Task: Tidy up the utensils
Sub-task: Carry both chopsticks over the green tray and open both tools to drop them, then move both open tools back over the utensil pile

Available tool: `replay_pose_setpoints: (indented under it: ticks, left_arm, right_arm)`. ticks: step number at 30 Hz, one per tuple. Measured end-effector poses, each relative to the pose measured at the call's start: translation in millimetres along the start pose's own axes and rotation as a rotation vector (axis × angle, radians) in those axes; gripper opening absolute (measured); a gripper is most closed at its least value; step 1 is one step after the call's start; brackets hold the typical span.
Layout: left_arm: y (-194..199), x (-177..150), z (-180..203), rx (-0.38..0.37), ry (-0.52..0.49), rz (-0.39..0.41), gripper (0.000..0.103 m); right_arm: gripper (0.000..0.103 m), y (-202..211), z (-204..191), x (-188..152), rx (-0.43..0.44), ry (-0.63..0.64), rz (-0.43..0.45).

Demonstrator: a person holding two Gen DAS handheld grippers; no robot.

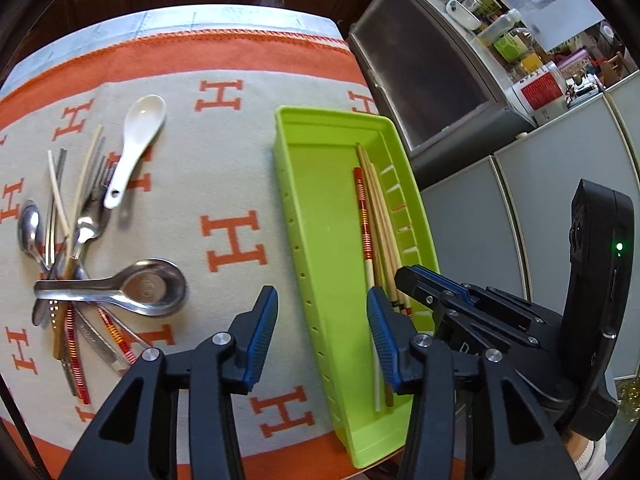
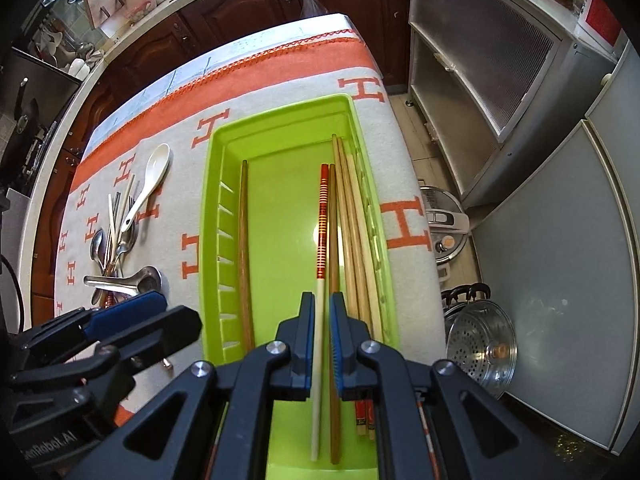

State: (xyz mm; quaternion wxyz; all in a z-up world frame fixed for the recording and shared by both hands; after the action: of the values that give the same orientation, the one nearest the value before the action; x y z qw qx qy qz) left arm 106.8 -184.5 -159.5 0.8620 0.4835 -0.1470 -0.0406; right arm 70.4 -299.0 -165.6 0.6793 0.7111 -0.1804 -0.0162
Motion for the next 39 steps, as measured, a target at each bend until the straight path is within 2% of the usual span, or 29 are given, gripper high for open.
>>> replay_pose_setpoints:
  ticks: [9,19,23,32,39]
  left_arm:
    - [25,-6,-22,0.045,0.008,0.047,0.058]
    - [59,-16,-42,0.063,-0.005,0.100,0.064]
    - [73,-20,-61,0.092,-0.003,0.130,0.064]
    - [110,-31,-123,0.138,0.091,0.189,0.064]
    - [126,-37,-167,0.132,0.178,0.217,0.064]
  right_arm:
    - [0.007,3,-12,-4,0.026,-0.028,0.006]
    - [0.007,16,-44,-13,0.065,-0.042,0.034]
    - [0.007,19,-61,-18,0.078,-0.031,0.038]
    - [0.007,16,-103,-28,0.111,0.009,0.025]
    - [0.007,12,-131,-26,0.144,0.033,0.020]
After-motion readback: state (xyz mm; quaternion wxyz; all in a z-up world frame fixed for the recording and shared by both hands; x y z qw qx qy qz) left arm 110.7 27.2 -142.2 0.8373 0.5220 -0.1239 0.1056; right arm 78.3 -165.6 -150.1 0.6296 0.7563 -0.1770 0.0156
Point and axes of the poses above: each gripper's, at about its wrist camera, not at the fingertips, and y roughly against the way its jaws point, z to its right, x to its top, the point moved 6 cm from there along -y, roughly the way its jaws point, and after that the axes turned 7 degrees about -x, right-handed, at the moved point
